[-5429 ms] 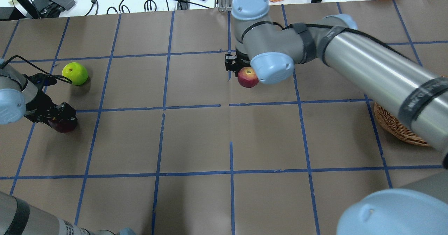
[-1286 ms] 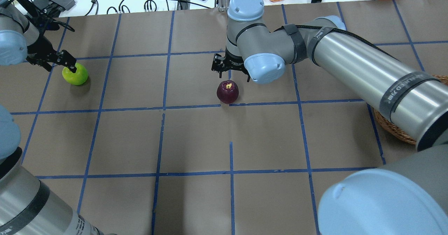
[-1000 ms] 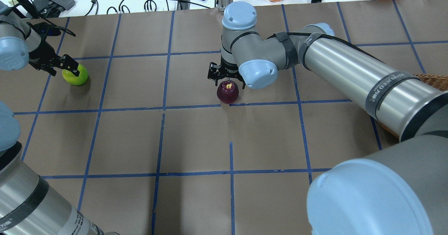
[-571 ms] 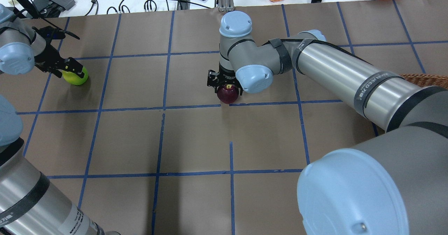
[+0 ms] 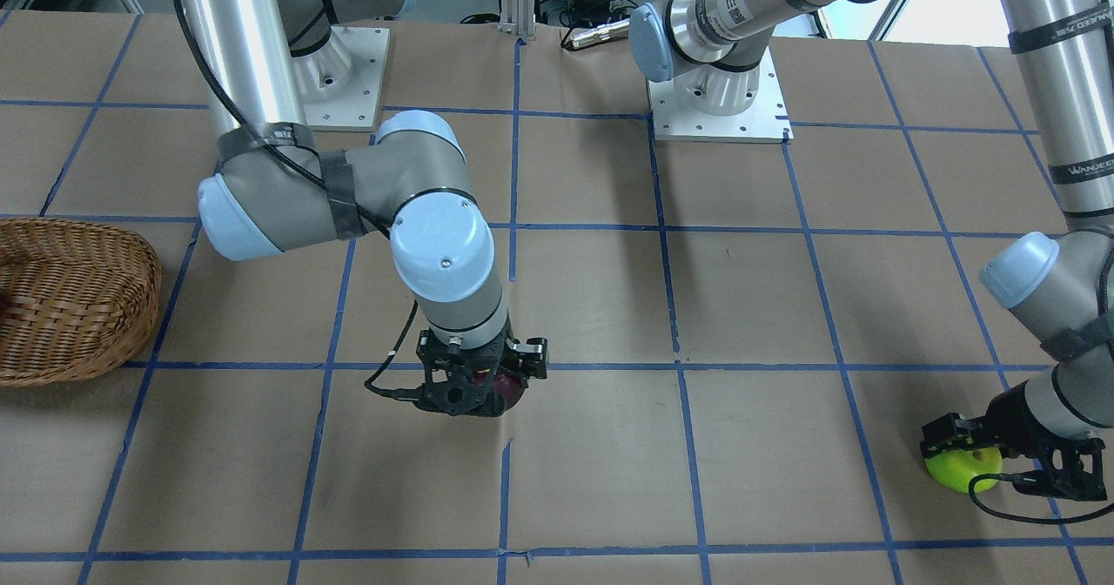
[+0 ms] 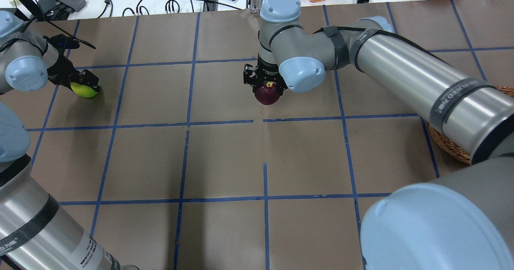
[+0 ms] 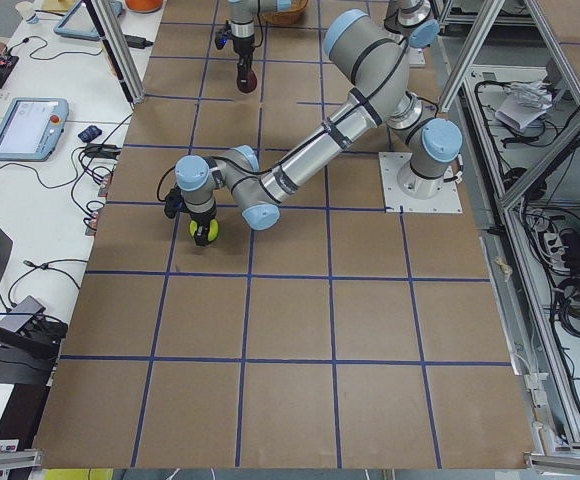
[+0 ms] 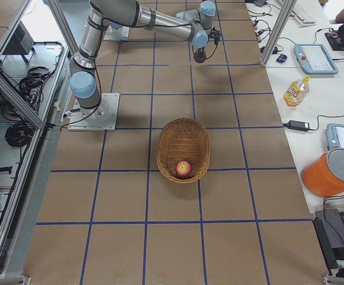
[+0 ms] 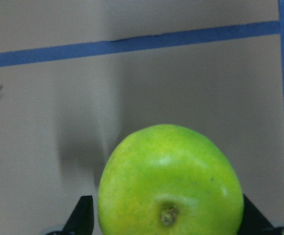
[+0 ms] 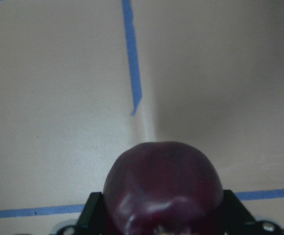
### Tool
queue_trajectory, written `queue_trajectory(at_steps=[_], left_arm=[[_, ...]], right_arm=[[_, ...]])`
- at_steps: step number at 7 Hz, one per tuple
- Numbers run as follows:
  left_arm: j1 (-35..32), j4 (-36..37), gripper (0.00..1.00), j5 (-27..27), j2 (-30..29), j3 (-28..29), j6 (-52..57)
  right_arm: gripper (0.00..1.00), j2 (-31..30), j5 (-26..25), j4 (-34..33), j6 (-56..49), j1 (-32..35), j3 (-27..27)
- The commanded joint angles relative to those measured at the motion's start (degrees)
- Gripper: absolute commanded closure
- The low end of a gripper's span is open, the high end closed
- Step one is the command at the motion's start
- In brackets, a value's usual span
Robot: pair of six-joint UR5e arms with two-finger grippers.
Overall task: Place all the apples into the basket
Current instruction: 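Carry dark apple toward basket with right gripper while left grasps green apple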
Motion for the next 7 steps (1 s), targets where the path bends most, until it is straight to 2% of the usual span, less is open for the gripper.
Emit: queue_trajectory(at_steps=[1,2,3,4,5,7], left_arm=[[-0.6,-0.8,0.73,1.3,1.5,1.2,0.2],[-3.0,-2.8,0.86,3.5,3.1,2.5,-0.2],[-7.7,-9.4,0.89,3.0,5.9,2.6,-6.0],[-14.0,-11.0,0.90,1.8,8.6,1.3,-15.9],[-20.6,-11.4,0.90,-0.1,10.8,-0.9,-26.4],[-32.2,-10.0,0.90,-1.9,12.1,-4.1,-44.3]], right_arm=[[0.60,-7.5,-0.5,9.9,-12.8,-10.0,0.5],[0.60,-10.7,-2.0,14.6,-22.4,-15.0,0.7],[0.61,-12.1,-5.3,15.0,-34.2,-20.7,1.7],[0.62,-13.3,-5.5,14.2,-44.3,-27.5,4.0],[0.62,-14.2,-5.5,11.3,-52.8,-34.1,6.7],[0.62,-14.4,-5.5,-3.1,-67.8,-45.1,14.5]])
